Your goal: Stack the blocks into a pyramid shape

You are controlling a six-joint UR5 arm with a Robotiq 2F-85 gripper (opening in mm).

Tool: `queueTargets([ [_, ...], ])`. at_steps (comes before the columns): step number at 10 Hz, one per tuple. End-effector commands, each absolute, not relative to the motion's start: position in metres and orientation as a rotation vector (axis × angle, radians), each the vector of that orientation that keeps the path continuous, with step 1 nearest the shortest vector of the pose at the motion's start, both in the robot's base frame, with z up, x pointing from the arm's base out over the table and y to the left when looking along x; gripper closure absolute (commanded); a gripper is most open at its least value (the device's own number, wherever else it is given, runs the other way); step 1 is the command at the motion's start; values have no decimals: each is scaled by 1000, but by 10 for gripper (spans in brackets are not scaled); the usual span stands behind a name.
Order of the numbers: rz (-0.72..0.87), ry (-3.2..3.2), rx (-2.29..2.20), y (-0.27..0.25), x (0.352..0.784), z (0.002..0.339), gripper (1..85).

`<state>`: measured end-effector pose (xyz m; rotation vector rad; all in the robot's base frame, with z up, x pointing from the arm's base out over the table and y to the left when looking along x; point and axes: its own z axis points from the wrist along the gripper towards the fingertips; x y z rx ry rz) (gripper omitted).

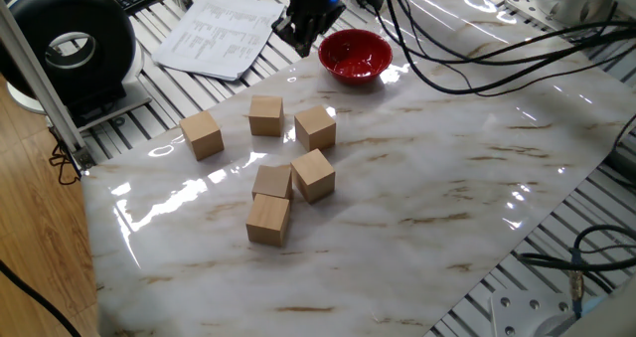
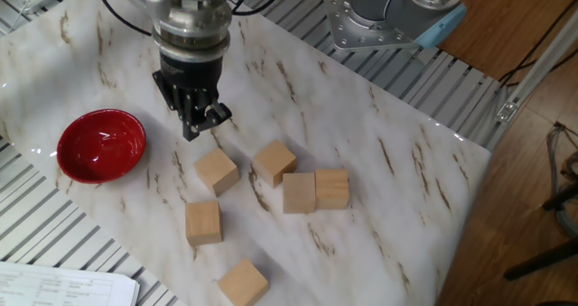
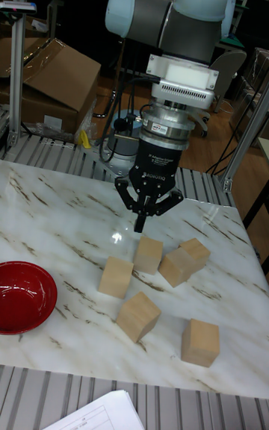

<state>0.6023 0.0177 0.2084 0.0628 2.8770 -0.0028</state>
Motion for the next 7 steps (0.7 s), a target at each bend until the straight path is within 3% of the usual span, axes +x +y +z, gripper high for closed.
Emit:
queueTargets([
  [1,-17,2884,59,11,598,212,843],
  [3,42,2919,67,20,591,209,843],
  [5,134,3122,134,30,539,203,843],
  [7,219,3200,123,45,521,201,843],
])
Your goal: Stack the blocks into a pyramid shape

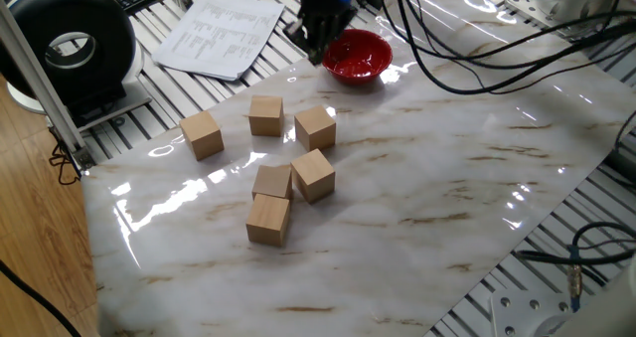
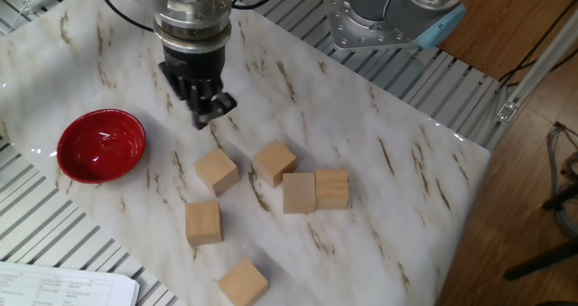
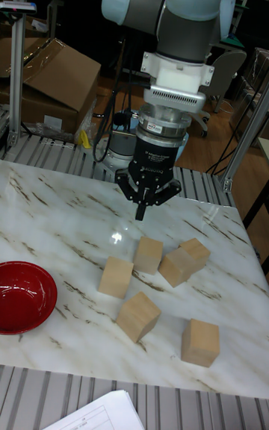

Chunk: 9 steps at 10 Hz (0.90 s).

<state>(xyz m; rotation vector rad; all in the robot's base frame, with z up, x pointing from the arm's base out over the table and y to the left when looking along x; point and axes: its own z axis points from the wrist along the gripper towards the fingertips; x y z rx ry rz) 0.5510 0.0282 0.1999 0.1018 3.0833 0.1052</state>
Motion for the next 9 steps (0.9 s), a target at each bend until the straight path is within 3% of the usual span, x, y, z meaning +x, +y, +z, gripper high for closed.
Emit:
queueTargets([
  [1,175,3211,102,40,519,199,843],
  [9,83,3158,88,32,546,176,843],
])
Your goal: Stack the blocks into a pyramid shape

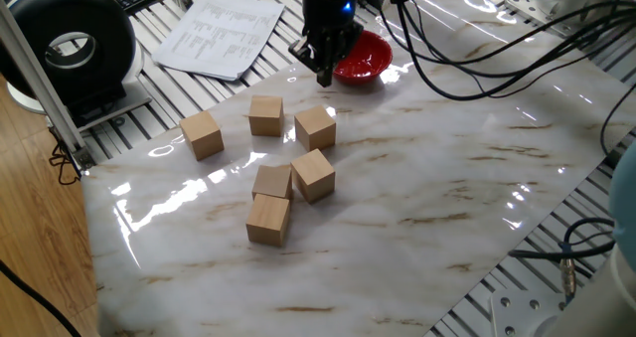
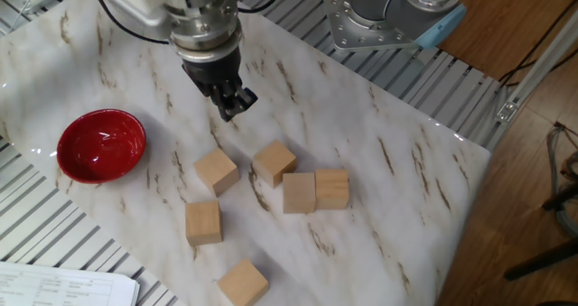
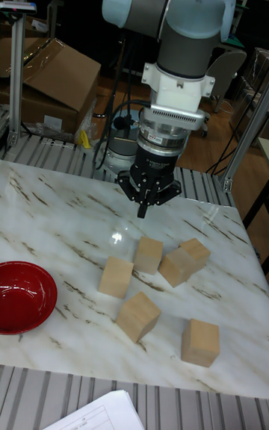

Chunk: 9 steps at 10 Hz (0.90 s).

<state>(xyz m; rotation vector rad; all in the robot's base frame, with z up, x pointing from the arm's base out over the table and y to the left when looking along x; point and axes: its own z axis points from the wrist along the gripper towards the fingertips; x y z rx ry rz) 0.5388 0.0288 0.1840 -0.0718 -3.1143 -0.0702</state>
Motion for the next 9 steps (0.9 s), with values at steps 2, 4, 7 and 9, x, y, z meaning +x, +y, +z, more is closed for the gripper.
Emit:
queueTargets([
  [2,-90,-3131,-95,35,554,166,843],
  [4,-125,-3173,-113,42,570,160,843],
  [7,-126,-3181,-108,41,579,157,843],
  [9,-142,-3192,-110,41,585,156,843],
])
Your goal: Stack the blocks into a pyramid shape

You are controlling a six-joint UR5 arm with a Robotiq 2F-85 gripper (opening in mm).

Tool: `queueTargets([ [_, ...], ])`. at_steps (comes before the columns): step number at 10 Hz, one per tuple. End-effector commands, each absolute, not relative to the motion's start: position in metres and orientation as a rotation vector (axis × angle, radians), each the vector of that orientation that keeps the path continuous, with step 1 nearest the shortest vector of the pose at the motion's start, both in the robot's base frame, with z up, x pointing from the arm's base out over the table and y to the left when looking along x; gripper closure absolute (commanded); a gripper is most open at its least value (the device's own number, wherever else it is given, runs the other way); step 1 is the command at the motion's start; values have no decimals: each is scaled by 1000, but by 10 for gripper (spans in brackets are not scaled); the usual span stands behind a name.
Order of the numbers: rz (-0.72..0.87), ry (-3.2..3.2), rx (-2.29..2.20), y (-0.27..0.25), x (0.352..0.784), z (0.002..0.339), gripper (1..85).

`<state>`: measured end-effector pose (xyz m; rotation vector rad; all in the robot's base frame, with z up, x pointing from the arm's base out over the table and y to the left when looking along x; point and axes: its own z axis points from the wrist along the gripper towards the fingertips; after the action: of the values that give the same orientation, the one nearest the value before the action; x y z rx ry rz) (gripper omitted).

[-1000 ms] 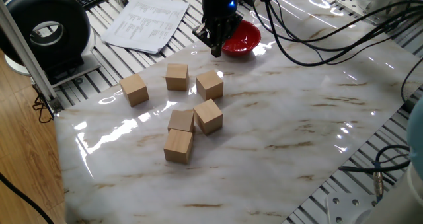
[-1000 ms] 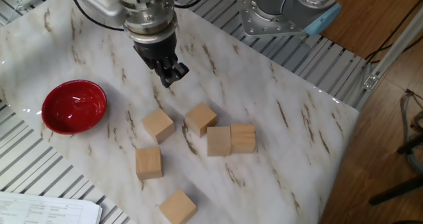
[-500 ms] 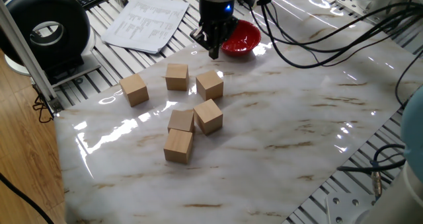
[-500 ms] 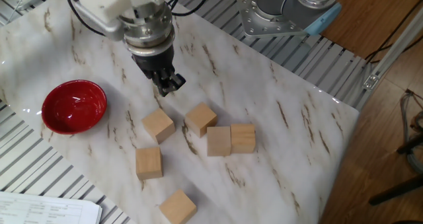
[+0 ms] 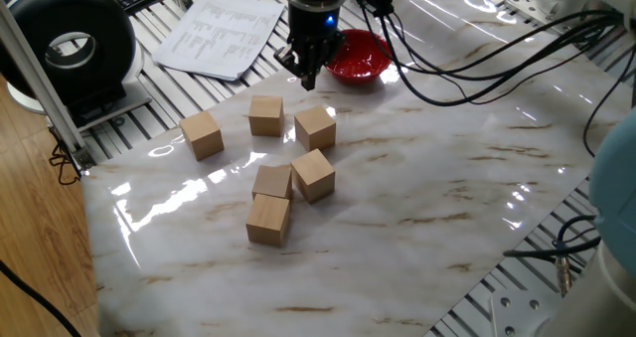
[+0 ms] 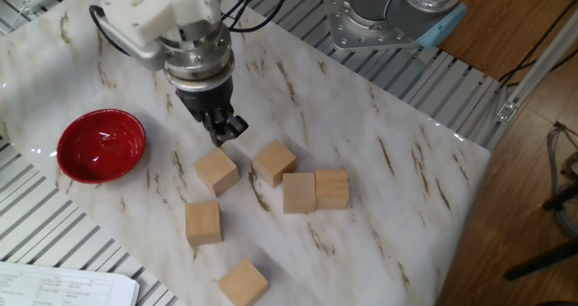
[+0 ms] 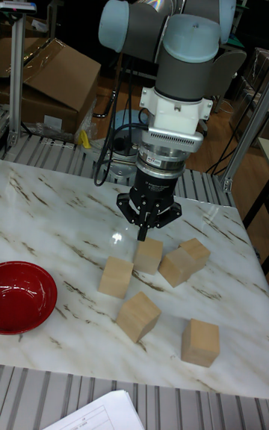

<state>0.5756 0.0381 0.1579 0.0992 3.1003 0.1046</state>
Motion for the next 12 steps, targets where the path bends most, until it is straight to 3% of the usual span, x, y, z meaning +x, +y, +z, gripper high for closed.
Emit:
queueTargets([
  [1,132,3081,106,39,586,156,843],
  [12,94,3068,100,32,589,156,843],
])
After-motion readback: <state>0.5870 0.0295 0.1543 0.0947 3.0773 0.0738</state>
